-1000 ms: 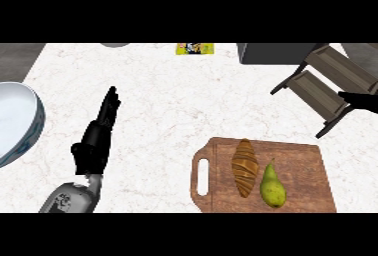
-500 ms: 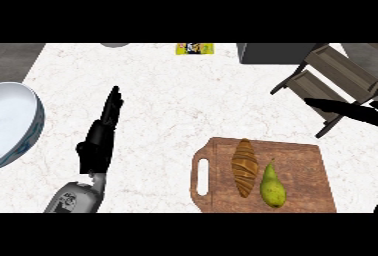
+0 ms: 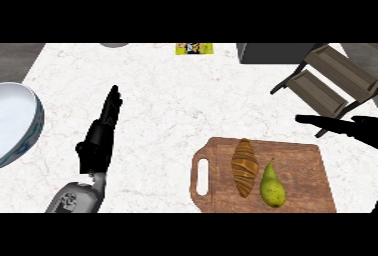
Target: Pick the pear from the cutting board and place it in the tiered basket
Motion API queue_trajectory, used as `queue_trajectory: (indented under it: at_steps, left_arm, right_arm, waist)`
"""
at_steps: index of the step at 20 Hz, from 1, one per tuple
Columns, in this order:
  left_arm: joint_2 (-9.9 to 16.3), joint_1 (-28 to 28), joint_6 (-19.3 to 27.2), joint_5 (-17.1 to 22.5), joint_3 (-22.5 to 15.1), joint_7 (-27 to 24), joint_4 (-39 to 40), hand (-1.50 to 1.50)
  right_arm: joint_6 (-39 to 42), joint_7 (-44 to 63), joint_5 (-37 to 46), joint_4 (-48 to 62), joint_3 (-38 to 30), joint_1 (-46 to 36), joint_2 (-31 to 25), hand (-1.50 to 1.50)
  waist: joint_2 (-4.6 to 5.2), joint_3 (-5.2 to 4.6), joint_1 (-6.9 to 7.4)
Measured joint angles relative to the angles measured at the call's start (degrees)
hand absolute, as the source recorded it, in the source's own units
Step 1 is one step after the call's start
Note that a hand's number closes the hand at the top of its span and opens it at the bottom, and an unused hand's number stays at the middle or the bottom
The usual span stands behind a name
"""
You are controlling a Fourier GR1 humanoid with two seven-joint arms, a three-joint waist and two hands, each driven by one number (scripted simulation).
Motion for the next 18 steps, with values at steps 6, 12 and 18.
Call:
queue_trajectory:
  at_steps: [6, 12, 18]
  left_arm:
    - [0.2, 0.5, -2.0, -0.3, 1.4, 1.4, -1.8, 0.0]
    - [-0.9, 0.8, -2.6, -1.9, 2.0, 1.8, -2.4, 0.0]
    - [-2.2, 1.5, -3.1, -2.9, 2.3, 1.5, -2.4, 0.0]
  right_arm:
    - [1.9, -1.6, 6.2, -2.4, -0.2, 3.2, 0.9, -1.5]
    - [4.9, -5.9, 13.6, -1.5, -0.7, 3.2, 2.1, -1.5]
    - [6.6, -13.9, 24.0, -1.4, 1.2, 2.8, 4.6, -1.5]
  waist:
    - [-0.02, 0.02, -0.02]
    - [0.02, 0.03, 0.04]
    - [0.03, 0.04, 0.12]
